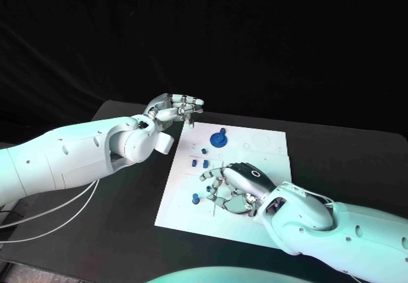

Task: Assemble the parts on the task board

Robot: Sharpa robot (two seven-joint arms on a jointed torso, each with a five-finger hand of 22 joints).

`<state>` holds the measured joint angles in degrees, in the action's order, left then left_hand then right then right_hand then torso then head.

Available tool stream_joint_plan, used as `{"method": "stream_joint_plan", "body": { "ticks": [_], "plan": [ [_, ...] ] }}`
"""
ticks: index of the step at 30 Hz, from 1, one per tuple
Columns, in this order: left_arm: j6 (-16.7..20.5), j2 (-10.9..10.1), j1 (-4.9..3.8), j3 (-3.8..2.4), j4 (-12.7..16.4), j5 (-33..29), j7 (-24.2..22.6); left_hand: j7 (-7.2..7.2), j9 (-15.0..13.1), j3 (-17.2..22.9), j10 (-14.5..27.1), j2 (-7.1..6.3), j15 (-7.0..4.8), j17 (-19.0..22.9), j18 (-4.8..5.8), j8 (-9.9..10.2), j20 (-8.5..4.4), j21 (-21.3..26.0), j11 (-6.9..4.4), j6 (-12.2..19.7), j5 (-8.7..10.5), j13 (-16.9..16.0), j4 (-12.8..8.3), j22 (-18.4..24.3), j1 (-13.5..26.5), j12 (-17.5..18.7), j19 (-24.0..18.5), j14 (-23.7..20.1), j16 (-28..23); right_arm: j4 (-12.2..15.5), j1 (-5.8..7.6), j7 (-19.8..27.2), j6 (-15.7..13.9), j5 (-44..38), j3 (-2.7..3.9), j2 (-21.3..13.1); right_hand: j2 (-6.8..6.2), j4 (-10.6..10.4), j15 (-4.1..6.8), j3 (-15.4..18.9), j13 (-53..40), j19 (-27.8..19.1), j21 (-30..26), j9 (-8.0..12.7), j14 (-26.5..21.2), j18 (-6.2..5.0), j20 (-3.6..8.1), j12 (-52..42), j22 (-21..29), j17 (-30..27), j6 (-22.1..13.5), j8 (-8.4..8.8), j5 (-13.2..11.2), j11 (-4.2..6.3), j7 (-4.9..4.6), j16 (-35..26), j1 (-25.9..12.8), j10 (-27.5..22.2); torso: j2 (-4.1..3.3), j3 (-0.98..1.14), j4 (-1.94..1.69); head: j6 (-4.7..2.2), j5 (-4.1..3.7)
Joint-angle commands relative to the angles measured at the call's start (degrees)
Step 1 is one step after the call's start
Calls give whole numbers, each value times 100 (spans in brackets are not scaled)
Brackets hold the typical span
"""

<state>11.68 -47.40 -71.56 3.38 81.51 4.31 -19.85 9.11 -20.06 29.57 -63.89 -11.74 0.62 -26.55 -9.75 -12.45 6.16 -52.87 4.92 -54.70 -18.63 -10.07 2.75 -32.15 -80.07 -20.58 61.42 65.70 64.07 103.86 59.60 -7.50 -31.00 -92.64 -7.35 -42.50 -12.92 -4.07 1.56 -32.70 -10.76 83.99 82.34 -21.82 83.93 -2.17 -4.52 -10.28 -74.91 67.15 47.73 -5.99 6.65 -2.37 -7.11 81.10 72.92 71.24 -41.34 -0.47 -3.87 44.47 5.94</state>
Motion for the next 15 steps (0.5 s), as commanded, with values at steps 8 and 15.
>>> {"method": "stream_joint_plan", "body": {
  "ticks": [8,15],
  "plan": [
    [-89,-53,-5,26,15,-28,-26,20,8,-24,55,60,6,9,-81,-36,-24,27,11,-19,-31,-14,11,12,5,-41,-8,-43,-16,316,404,125,229,2614,25,-1290,16,-290,109,537,-797,429,302,-299,284,109,74,-914,-1314,365,1097,-669,389,58,103,190,-337,603,44,-8,75,-189,-507],
    [-101,-137,2,70,42,-34,-28,20,8,-24,55,60,6,9,-81,-36,-24,27,11,-19,-31,-14,11,12,5,-41,-8,-43,-16,555,406,-272,477,2749,-7,-1961,91,-580,154,1031,-3788,531,573,-704,296,172,152,-3748,-1435,376,965,-912,406,148,141,236,-383,474,86,16,170,-225,-798]
  ]
}}
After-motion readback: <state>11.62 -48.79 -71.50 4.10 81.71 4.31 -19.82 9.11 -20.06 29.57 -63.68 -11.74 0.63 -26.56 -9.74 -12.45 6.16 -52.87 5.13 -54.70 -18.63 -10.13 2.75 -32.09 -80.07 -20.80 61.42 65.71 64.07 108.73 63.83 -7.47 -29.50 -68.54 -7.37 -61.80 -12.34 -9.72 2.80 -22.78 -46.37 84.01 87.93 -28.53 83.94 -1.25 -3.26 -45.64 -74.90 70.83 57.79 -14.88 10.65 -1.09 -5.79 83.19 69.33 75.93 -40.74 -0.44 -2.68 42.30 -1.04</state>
